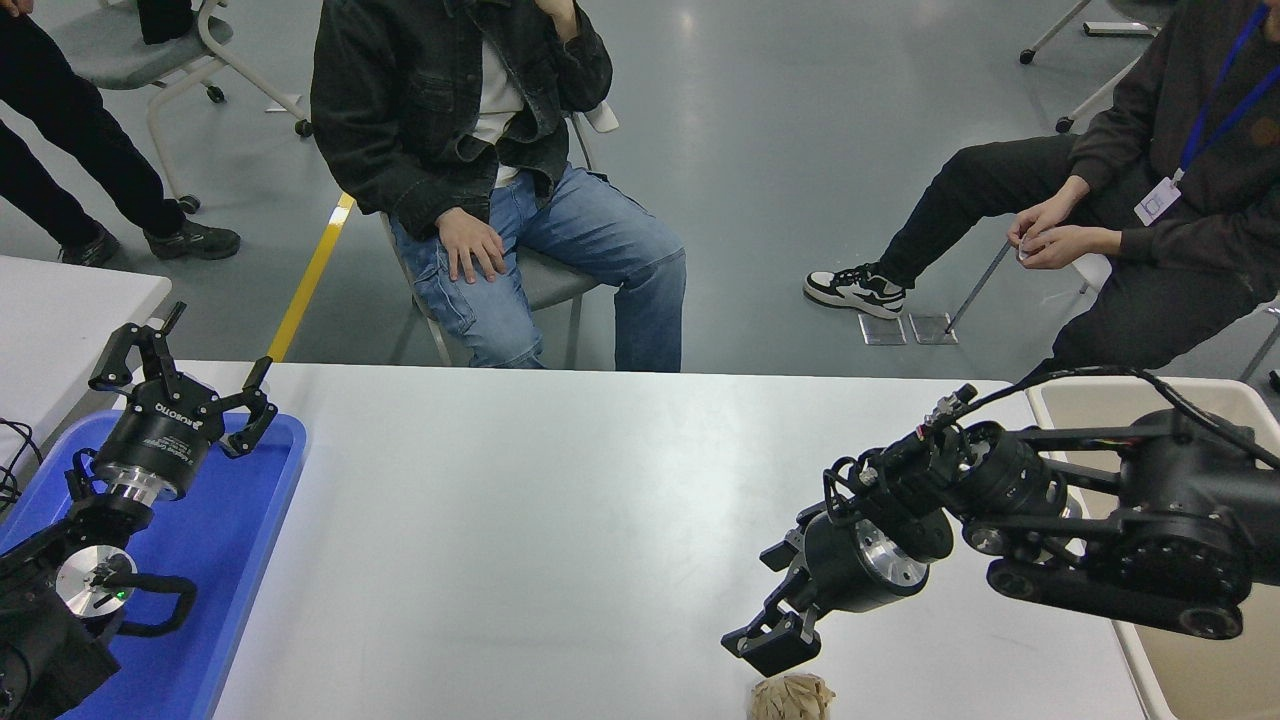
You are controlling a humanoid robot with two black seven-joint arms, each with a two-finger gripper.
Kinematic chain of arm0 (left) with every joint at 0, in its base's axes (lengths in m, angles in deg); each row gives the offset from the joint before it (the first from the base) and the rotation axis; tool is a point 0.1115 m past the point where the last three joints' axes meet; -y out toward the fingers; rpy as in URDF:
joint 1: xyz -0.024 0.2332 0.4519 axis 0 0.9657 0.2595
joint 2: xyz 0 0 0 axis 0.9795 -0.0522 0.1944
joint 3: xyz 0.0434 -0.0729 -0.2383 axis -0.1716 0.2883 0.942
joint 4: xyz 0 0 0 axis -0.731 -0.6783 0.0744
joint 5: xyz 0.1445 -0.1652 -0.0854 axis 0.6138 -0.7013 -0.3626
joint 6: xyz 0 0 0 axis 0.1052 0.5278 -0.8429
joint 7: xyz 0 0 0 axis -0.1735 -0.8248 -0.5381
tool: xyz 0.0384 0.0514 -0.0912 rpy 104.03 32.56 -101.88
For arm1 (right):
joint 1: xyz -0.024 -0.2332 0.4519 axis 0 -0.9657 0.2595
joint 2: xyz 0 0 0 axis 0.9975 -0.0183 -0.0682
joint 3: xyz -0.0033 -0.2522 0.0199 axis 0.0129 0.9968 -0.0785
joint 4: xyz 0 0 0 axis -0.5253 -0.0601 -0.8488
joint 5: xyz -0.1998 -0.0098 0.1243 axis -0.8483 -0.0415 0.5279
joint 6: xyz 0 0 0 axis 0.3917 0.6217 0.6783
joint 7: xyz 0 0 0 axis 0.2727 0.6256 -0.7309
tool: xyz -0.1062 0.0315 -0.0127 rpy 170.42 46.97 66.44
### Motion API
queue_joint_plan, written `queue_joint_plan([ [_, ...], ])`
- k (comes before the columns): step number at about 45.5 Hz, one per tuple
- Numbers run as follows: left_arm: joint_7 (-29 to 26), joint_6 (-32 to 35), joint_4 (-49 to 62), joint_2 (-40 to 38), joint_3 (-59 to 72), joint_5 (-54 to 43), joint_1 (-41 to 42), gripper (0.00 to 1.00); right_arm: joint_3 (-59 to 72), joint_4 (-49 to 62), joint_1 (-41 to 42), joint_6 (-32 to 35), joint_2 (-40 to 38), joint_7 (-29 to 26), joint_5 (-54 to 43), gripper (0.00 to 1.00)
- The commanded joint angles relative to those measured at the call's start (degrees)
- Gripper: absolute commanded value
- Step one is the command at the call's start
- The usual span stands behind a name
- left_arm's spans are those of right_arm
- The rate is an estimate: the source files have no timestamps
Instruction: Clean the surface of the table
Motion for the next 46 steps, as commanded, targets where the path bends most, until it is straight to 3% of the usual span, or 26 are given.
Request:
queue_joint_plan([
  [1, 0.0, 0.0, 0.0, 0.03, 0.0, 0.0, 0.0, 1.0, 4.91, 0.46, -4.04, -4.95, 1.5, 0.06, -4.65, 0.99],
  [12, -0.09, 0.0, 0.0, 0.03, 0.0, 0.0, 0.0, 1.0, 5.35, 1.78, -6.76, -6.98, 3.35, 0.41, -7.73, 0.99],
  [25, 0.0, 0.0, 0.0, -0.06, 0.0, 0.0, 0.0, 1.0, 5.52, 6.79, -10.98, -16.64, 3.53, 0.5, -13.09, 0.99],
  [46, -0.09, 0.0, 0.0, -0.06, 0.0, 0.0, 0.0, 1.0, 9.3, 13.38, -12.92, -23.77, 5.11, 1.47, -18.28, 0.99],
])
